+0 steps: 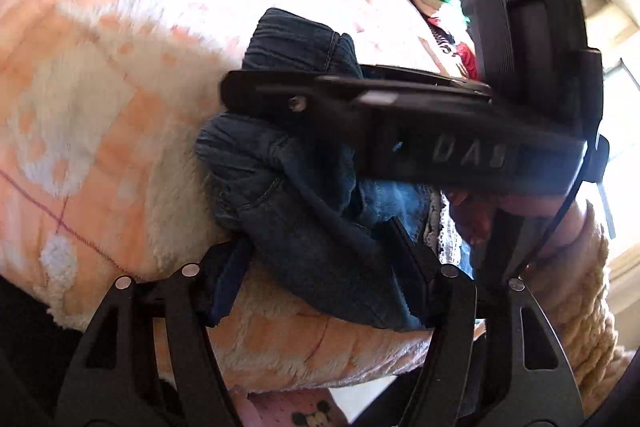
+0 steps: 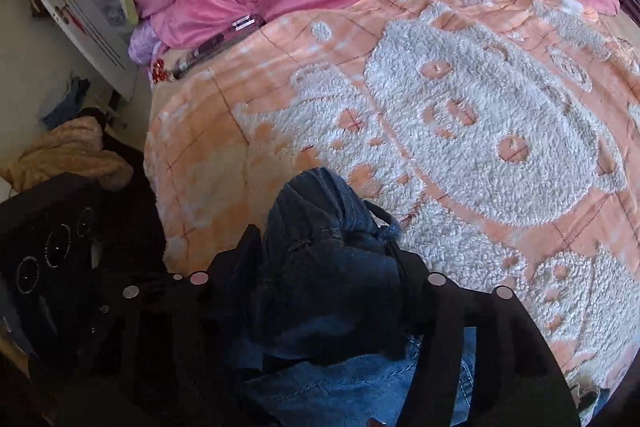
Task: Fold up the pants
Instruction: 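Grasp the waistband end with both tools and lift it up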
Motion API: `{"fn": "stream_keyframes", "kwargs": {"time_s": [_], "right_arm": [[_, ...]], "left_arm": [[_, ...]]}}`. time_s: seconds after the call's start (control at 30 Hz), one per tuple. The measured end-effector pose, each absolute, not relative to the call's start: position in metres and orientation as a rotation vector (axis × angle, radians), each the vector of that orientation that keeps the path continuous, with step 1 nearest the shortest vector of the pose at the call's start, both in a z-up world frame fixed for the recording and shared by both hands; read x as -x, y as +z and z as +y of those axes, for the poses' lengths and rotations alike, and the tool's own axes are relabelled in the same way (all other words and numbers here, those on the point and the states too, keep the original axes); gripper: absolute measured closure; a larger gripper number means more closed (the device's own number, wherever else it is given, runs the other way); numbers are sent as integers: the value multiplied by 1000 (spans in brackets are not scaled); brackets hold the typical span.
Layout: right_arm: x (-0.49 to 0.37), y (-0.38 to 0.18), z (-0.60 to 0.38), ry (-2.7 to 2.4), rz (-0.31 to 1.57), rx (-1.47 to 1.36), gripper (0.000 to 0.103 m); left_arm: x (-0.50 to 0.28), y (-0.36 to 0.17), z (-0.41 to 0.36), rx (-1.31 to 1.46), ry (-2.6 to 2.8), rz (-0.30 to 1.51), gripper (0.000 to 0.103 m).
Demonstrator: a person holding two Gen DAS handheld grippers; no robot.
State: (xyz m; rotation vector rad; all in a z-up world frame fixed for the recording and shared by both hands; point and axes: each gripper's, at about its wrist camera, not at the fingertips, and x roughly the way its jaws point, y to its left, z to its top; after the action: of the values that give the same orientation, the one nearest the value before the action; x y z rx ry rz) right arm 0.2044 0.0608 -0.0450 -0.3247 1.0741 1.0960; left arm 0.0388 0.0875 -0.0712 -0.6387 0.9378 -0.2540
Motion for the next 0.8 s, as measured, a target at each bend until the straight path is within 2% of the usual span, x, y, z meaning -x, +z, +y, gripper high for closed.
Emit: {"fn": "stream_keyframes", "kwargs": {"time_s": [0.13, 0.37, 0.63, 0.73, 0.8], "right_arm": [[-204, -11, 14, 1121, 1000, 149, 53], [-193, 30, -66, 1099, 889, 19, 53], [-182, 30, -144, 1034, 838, -77, 53], [-179, 24, -172, 1006, 821, -126, 50], [-175, 20, -192, 982, 818, -168, 45]], "left_arm": [[-35, -51, 73, 603, -302, 897, 45], [-42, -15, 28, 531, -401, 861, 45], [-44, 3, -30, 465, -459, 880, 45], [-47, 5, -50, 433, -481, 889, 45], [-48, 4, -61, 419, -504, 897, 44]]}}
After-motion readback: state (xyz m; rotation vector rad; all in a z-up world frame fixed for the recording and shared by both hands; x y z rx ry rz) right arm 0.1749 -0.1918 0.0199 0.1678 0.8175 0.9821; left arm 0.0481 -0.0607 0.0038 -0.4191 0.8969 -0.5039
